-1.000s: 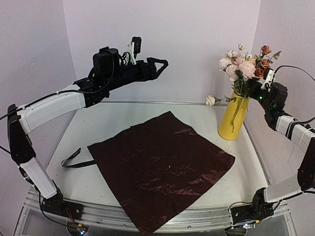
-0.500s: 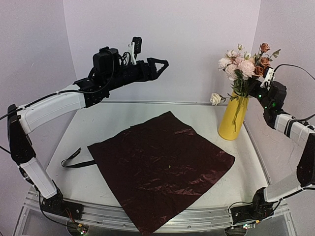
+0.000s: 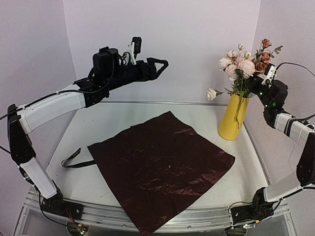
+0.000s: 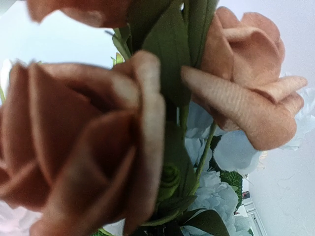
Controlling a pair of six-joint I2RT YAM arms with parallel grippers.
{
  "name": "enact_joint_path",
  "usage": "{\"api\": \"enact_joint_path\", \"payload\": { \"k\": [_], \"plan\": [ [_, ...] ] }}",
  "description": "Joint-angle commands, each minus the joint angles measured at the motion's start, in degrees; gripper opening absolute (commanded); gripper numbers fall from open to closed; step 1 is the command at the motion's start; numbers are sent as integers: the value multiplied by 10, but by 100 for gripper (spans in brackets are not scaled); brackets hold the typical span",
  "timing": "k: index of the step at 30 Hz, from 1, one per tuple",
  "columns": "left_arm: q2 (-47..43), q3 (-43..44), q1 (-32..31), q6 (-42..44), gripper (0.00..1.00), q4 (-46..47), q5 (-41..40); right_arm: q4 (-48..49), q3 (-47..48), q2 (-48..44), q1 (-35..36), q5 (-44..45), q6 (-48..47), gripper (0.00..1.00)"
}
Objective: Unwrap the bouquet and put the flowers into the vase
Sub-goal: Insert the fake flower into the vase.
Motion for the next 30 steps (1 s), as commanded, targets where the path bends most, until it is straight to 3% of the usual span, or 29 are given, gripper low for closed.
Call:
{"api": "enact_joint_path", "payload": {
  "k": [1, 15, 16, 18, 19, 23, 27, 30],
  "plan": [
    [-20, 3, 4, 7, 88, 17, 8, 71, 38, -19, 3, -12, 4, 0],
    [-23, -2, 5, 5, 88, 16, 5, 76, -14, -6, 3, 0, 25, 3],
    [-23, -3, 5, 5, 88, 16, 5, 76, -18, -10, 3, 1, 29, 10],
    [-23, -3, 4, 5, 88, 16, 3, 68, -20, -22, 3, 4, 35, 37],
    [-23, -3, 5, 5, 88, 16, 2, 61, -18, -29, 3, 7, 38, 45],
    [-23, -3, 5, 6, 88, 16, -1, -1, -5, -63, 3, 0, 26, 57],
    [-25, -7, 5, 6, 88, 16, -3, -56, -11, -109, 3, -9, 25, 81],
    [-27, -12, 5, 5, 88, 17, -6, -113, -12, -139, 3, -8, 21, 88]
  ]
}}
